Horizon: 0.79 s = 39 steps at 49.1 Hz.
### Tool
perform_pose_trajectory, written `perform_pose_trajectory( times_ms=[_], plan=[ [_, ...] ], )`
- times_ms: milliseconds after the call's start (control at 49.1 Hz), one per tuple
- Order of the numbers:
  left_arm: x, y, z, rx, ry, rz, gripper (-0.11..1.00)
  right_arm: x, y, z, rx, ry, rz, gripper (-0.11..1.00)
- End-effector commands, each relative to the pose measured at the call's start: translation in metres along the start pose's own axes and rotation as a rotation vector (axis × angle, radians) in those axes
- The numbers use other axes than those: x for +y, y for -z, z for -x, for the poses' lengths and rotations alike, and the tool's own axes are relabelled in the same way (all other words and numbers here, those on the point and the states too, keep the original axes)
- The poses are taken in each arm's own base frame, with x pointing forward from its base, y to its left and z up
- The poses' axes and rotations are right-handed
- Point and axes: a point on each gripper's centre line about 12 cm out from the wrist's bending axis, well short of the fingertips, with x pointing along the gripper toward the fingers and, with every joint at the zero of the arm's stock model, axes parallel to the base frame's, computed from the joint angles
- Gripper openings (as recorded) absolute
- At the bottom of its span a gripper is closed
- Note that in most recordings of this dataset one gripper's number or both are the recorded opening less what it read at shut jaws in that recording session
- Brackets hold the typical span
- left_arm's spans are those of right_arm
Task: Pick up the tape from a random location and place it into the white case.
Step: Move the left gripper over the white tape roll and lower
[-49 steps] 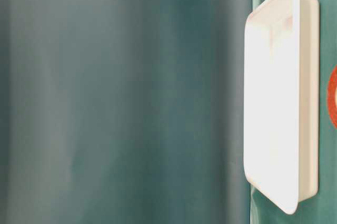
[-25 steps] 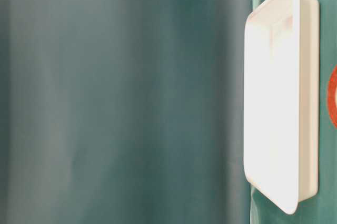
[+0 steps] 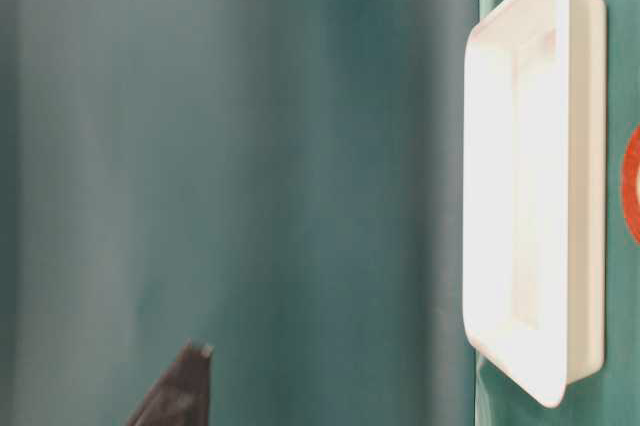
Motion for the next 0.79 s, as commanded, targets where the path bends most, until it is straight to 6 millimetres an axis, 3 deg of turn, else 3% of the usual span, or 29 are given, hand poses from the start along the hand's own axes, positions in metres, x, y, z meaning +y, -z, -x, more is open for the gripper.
perform_pose_trajectory(
  times_ms=[0, 204, 529, 774],
  plan=[
    [-0.001, -0.014, -0.013, -0.029, 0.003, 0.000, 0.99, 0.000, -0.010, -0.002, -0.023, 0.000, 0.002, 0.91],
    [-0.002, -0.018, -0.030, -0.018, 0.004, -0.004, 0.99, 0.000, -0.009, -0.002, -0.020, 0.001, 0.000, 0.91],
    [-0.003, -0.013, -0.026, 0.018, 0.008, -0.009, 0.99, 0.000, -0.008, -0.002, -0.009, 0.000, 0.002, 0.91],
    [-0.008, -0.003, -0.033, 0.184, 0.024, -0.006, 0.99, 0.000, -0.006, -0.002, 0.014, 0.000, 0.000, 0.91]
  ],
)
